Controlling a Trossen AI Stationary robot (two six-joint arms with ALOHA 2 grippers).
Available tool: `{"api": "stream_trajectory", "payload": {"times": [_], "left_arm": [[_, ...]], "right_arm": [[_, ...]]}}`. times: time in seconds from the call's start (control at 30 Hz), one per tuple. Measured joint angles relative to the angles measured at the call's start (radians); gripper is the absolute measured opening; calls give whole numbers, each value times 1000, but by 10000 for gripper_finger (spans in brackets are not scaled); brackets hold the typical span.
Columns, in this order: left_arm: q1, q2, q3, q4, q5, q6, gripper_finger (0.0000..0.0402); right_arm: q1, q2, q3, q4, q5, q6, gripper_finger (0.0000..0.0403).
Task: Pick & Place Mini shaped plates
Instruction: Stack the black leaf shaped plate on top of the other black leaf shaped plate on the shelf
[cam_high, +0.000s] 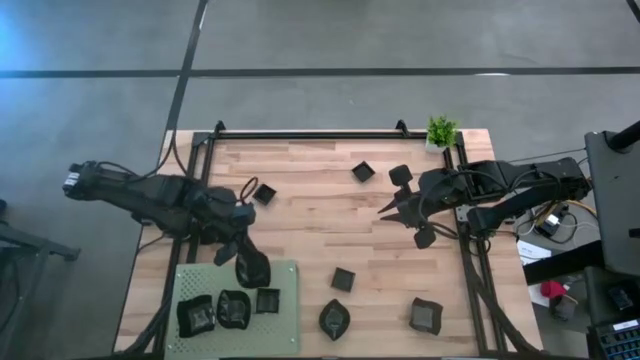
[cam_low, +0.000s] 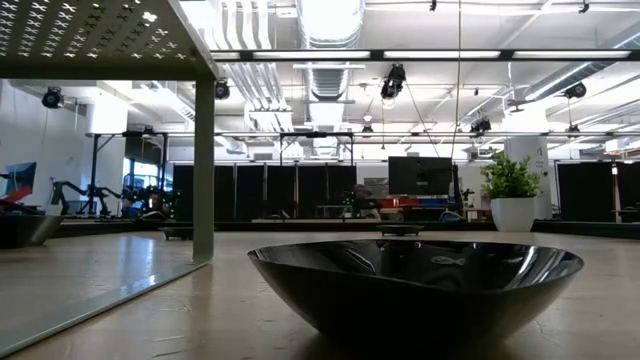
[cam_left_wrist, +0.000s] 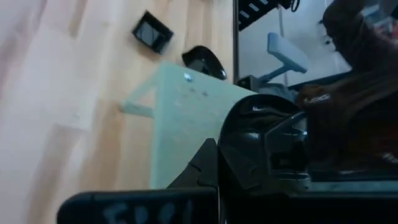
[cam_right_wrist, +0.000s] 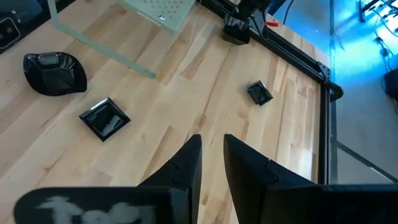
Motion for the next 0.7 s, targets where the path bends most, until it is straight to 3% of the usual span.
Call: {"api": "stream_trajectory", "payload": {"times": [0.3,0.7], "left_arm": [[-178,3,3,0,-81,-276,0],[-424,18,3,-1,-229,-374,0]], "right_arm": [[0,0,0,1,0,-5,65],[0,0,0,1,0,-5,59]]}}
